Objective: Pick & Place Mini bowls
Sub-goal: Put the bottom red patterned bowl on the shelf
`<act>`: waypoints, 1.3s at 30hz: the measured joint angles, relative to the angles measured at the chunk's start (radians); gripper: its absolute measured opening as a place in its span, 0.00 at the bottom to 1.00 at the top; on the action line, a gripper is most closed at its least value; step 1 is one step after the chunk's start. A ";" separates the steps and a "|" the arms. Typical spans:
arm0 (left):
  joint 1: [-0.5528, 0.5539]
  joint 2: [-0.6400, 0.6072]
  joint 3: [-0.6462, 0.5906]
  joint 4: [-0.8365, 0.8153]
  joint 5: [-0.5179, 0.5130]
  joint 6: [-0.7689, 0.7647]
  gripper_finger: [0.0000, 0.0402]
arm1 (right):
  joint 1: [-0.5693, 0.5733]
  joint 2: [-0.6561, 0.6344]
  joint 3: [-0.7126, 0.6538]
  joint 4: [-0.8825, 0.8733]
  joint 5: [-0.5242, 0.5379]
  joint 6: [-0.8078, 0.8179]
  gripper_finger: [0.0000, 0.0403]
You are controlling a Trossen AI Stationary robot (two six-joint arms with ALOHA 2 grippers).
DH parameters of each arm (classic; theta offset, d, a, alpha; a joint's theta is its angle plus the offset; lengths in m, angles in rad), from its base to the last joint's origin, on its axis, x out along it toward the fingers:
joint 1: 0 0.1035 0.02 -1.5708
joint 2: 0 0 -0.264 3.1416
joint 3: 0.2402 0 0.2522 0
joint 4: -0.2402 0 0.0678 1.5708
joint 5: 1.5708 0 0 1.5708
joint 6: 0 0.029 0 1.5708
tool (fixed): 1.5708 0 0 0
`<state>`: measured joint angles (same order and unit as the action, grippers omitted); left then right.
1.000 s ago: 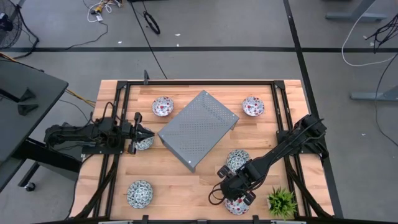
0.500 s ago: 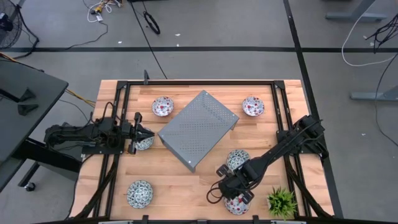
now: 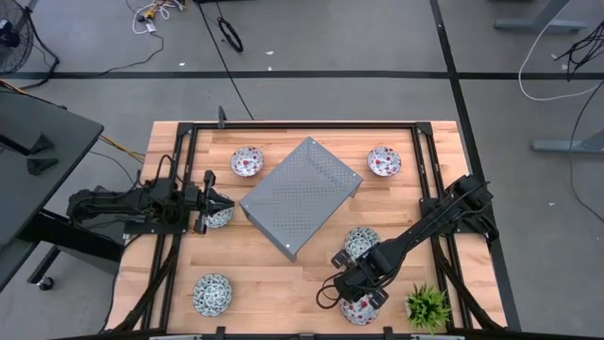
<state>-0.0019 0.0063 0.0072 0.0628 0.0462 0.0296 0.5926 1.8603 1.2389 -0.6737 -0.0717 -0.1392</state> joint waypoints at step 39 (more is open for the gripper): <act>0.000 0.000 0.000 0.000 0.000 0.000 0.07 | -0.006 -0.107 -0.008 -0.012 -0.043 0.090 0.01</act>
<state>-0.0018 0.0063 0.0071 0.0631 0.0460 0.0296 0.5867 1.7534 1.2308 -0.6855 -0.1143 -0.0495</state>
